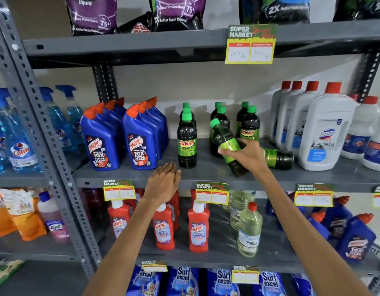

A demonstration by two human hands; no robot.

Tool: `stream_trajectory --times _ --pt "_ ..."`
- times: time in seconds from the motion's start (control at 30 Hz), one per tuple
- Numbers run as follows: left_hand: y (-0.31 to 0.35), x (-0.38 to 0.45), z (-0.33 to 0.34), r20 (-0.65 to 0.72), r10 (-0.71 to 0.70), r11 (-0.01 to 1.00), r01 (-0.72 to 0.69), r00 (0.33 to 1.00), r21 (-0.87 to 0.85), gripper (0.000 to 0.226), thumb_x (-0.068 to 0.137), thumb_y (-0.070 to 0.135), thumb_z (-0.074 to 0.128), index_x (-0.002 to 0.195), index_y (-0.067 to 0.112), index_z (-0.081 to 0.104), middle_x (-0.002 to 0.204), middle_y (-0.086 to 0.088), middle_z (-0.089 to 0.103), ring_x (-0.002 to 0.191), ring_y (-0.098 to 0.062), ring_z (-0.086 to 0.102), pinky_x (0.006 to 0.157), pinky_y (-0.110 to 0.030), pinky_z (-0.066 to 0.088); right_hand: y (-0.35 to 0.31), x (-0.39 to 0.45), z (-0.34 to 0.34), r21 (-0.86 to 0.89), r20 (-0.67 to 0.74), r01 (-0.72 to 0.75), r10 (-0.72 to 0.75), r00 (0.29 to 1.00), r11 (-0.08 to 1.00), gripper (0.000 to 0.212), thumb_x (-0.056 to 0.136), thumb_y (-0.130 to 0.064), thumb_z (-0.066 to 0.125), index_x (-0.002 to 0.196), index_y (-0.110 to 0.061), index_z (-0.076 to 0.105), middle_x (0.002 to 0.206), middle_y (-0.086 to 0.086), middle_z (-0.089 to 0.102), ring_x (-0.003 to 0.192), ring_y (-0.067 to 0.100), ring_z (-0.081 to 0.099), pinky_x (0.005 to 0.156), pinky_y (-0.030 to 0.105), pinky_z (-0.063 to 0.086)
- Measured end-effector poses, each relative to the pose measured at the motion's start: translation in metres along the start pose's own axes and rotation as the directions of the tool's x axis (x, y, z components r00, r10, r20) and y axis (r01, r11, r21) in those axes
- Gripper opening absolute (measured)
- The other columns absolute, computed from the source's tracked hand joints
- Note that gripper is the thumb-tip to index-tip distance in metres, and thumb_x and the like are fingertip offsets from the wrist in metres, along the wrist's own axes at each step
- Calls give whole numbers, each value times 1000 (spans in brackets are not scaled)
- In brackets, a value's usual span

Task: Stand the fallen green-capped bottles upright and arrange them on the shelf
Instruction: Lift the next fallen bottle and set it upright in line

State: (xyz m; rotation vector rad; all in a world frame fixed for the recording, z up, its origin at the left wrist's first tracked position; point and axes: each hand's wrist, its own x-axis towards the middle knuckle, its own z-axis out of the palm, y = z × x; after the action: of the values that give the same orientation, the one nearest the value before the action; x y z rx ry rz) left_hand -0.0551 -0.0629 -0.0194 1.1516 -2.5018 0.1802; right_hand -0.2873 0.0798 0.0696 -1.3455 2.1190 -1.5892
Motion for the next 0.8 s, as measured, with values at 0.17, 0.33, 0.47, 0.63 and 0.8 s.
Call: stream_trajectory --times 0.17,0.33,0.47,0.63,0.8 --pt "1 0 -1 11 -22 1000 22 1000 -14 60 100 41 15 143 8 41 150 -10 43 140 -23 39 116 -42 31 -4 13 14 174 -29 39 -34 999 984 57 58 -40 90 106 -21 65 98 -7 73 89 11 68 87 35 57" --pt "3 -1 -1 7 -25 999 25 1000 -29 56 102 40 18 146 9 37 153 -9 40 142 -22 35 119 -40 25 12 27 25 198 21 15 -20 1000 980 67 59 -43 88 115 -15 64 105 -2 73 96 13 69 91 39 56" --pt "2 0 2 -20 -12 1000 12 1000 -17 54 103 37 21 145 10 38 153 -7 40 141 -21 36 119 -38 25 17 29 25 133 31 72 -77 997 988 55 70 -32 84 117 -14 62 105 -2 71 90 6 66 91 32 55" --pt "2 1 5 -48 -19 1000 18 999 -16 53 102 37 23 145 11 40 152 -6 41 140 -19 38 118 -36 25 10 30 31 -20 -73 77 -78 994 997 96 55 -64 81 131 -16 45 128 6 54 120 22 51 102 39 47" --pt "1 1 7 -69 -20 1000 19 997 -21 52 102 37 25 145 11 40 151 -5 42 140 -19 38 118 -35 25 6 33 36 -138 -75 36 -46 996 990 95 57 -48 87 127 -4 40 126 18 51 121 34 47 102 44 44"
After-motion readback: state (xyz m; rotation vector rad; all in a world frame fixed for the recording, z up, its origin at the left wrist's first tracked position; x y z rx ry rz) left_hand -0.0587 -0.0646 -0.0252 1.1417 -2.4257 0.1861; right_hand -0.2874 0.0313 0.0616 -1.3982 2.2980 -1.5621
